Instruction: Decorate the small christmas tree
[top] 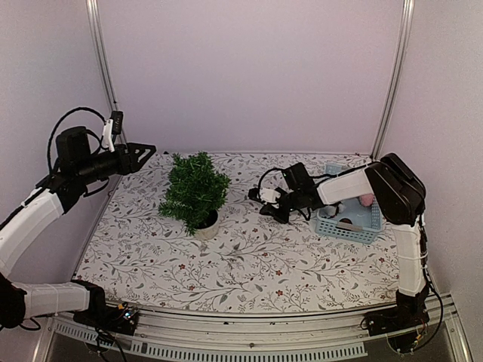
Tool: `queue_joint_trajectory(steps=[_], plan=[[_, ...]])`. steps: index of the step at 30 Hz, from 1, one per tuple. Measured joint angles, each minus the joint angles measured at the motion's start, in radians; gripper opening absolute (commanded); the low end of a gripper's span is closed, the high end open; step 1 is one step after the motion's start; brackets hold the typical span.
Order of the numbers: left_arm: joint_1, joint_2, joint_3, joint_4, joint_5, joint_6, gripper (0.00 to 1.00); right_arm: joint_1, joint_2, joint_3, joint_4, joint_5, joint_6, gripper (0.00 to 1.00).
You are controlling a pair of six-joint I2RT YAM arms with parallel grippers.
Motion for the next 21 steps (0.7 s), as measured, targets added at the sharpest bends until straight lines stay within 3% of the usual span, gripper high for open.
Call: queue_joint_trajectory(steps=[7, 12, 21], plan=[[0.000, 0.000, -0.001, 0.005, -0.004, 0.007, 0.64, 0.027, -0.077, -0.113, 0.030, 0.011, 0.035, 0.00], [-0.001, 0.000, -0.001, 0.011, -0.009, 0.016, 0.64, 0.068, -0.301, -0.252, 0.021, 0.042, 0.081, 0.00], [-0.082, -0.001, 0.030, -0.028, -0.080, 0.121, 0.62, 0.170, -0.663, -0.292, -0.033, 0.132, 0.108, 0.00]])
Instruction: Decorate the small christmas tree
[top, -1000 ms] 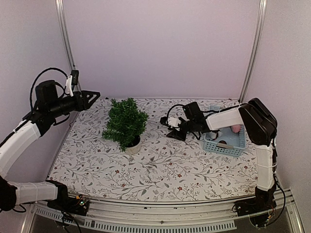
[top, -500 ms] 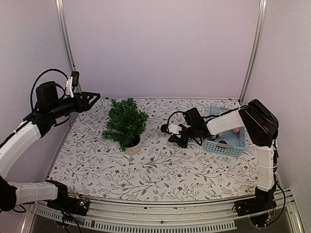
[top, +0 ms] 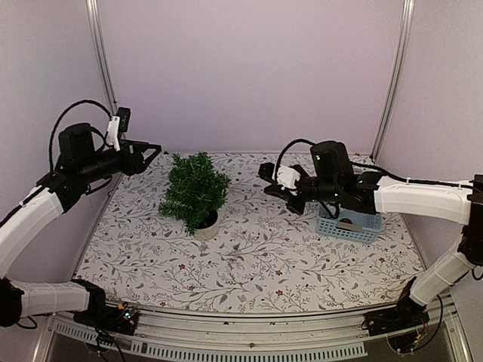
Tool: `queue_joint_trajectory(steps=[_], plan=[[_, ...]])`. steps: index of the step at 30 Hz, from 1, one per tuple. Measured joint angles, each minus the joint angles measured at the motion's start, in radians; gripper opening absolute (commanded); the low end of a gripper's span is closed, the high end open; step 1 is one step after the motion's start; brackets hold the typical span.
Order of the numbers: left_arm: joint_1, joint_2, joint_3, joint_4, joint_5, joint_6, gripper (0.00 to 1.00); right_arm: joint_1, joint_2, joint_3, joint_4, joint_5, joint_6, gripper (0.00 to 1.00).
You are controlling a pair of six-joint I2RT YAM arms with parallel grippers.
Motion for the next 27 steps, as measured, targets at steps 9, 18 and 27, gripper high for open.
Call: queue_joint_trajectory(steps=[9, 18, 27], plan=[[-0.181, -0.019, 0.068, -0.029, -0.010, 0.197, 0.61, 0.176, -0.144, -0.010, -0.166, 0.091, -0.006, 0.00], [-0.384, 0.059, 0.138, -0.063, 0.030, 0.366, 0.62, 0.357, -0.155, 0.019, -0.304, 0.163, -0.008, 0.00], [-0.536, 0.222, 0.216, -0.072, 0.076, 0.505, 0.63, 0.465, -0.160, 0.075, -0.350, 0.166, -0.008, 0.00]])
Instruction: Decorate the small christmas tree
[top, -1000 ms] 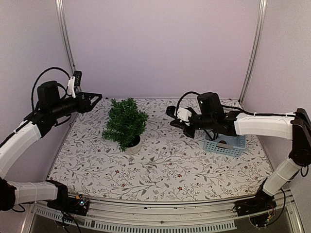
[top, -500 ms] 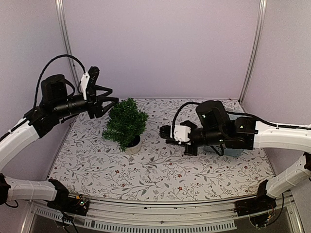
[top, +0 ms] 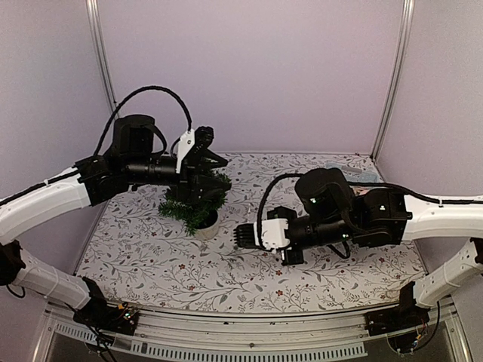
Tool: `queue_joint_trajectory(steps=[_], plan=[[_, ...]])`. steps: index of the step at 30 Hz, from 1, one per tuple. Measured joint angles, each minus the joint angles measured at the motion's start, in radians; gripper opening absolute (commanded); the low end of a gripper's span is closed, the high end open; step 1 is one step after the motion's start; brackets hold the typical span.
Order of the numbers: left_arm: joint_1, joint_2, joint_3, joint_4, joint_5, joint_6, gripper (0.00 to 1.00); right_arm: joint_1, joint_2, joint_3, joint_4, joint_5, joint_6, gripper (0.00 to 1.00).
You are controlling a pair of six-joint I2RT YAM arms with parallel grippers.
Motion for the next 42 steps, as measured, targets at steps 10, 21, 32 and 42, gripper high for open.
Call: queue_joint_trajectory(steps=[10, 21, 32, 42], plan=[[-0.047, 0.134, 0.037, 0.005, 0.089, 0.071, 0.63, 0.046, -0.034, 0.033, -0.040, -0.008, 0.000, 0.00], [-0.103, 0.193, 0.054, 0.017, 0.197, 0.131, 0.58, 0.057, -0.042, 0.051, -0.054, -0.008, -0.001, 0.00], [-0.122, 0.146, -0.026, 0.078, 0.223, 0.133, 0.00, 0.057, -0.062, 0.051, -0.060, -0.001, -0.005, 0.00], [-0.122, -0.157, -0.193, 0.164, -0.002, 0.049, 0.00, 0.047, -0.101, 0.051, -0.001, 0.081, -0.013, 0.00]])
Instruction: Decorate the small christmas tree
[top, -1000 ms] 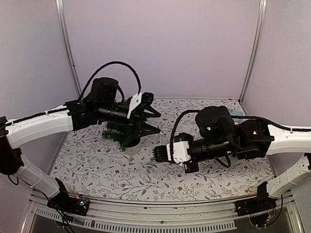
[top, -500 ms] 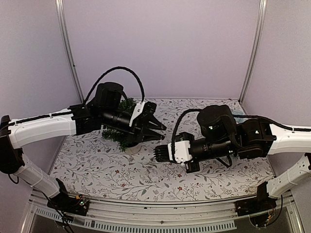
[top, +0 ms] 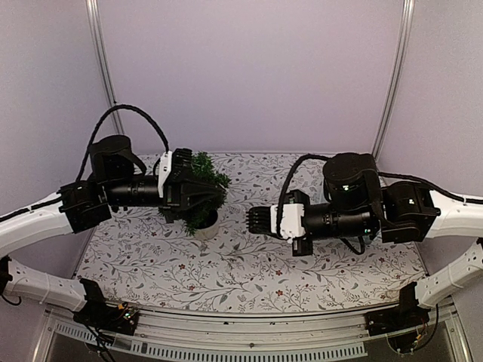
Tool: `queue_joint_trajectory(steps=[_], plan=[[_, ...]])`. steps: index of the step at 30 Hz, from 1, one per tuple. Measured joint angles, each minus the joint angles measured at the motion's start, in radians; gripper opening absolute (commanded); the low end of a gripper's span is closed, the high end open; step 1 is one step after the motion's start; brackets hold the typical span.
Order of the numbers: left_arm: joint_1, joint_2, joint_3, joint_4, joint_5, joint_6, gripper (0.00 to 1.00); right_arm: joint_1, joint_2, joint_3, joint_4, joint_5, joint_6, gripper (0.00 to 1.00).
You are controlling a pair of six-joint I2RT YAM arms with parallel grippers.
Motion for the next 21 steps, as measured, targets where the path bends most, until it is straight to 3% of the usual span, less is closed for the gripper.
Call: queue_joint_trajectory(steps=[10, 21], plan=[[0.002, -0.193, -0.128, 0.015, -0.237, -0.076, 0.00, -0.077, 0.070, 0.063, 0.103, 0.118, -0.023, 0.00], [0.004, -0.388, -0.176, -0.077, -0.418, -0.143, 0.00, -0.103, 0.199, 0.157, 0.196, 0.130, -0.071, 0.00]])
